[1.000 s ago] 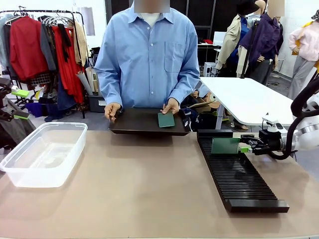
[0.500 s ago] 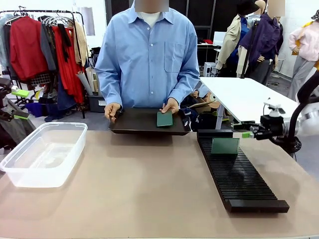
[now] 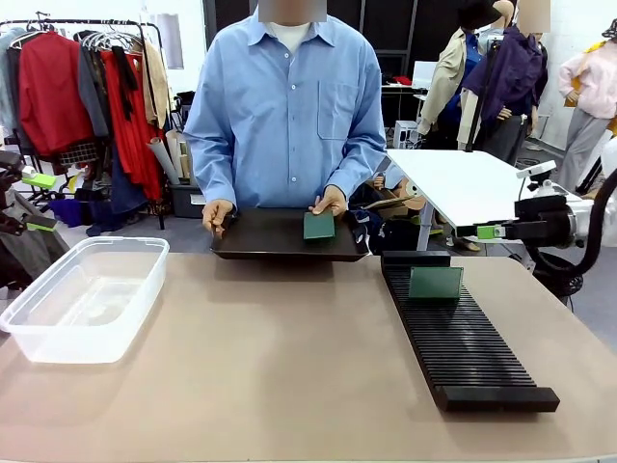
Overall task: Sort PCBs into racks and boxes based on the side picked up.
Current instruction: Pick up the Blank PCB handed by the Human.
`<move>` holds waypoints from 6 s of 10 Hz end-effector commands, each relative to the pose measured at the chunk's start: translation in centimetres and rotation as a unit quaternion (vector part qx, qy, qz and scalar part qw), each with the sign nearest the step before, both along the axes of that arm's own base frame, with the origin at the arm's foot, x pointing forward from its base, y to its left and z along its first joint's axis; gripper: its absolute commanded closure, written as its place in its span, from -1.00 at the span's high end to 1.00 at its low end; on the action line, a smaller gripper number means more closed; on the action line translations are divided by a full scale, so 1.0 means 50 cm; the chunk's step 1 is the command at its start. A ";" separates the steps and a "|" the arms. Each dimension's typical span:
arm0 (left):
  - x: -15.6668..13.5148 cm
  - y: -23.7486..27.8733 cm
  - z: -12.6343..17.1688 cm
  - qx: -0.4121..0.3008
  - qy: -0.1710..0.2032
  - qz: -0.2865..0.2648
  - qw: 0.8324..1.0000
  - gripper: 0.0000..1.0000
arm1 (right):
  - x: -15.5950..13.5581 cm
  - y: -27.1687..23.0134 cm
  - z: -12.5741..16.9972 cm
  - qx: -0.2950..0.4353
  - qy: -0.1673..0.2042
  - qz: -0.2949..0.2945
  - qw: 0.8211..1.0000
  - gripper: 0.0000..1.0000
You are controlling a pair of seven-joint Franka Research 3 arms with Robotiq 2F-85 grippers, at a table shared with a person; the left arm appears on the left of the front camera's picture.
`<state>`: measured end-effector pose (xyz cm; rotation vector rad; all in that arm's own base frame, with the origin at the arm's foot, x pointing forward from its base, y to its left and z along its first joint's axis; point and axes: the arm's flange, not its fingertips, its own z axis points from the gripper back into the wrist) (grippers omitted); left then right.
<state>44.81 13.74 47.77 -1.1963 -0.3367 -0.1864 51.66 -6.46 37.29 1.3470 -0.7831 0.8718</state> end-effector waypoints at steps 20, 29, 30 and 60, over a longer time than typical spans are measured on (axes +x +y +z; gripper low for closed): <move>-0.003 0.000 0.002 0.002 0.000 -0.003 1.000 1.00 | -0.120 0.025 0.084 -0.026 0.267 -0.069 0.961 1.00; -0.016 -0.191 -0.051 -0.040 -0.028 0.035 0.998 1.00 | -0.120 0.025 0.084 -0.026 0.267 -0.069 0.961 1.00; -0.016 -0.219 -0.058 -0.050 -0.037 0.027 0.998 1.00 | -0.120 0.025 0.084 -0.026 0.267 -0.069 0.961 1.00; 0.294 -0.692 -0.215 -0.115 -0.104 -0.124 0.980 0.76 | -0.120 0.025 0.084 -0.026 0.267 -0.069 0.961 1.00</move>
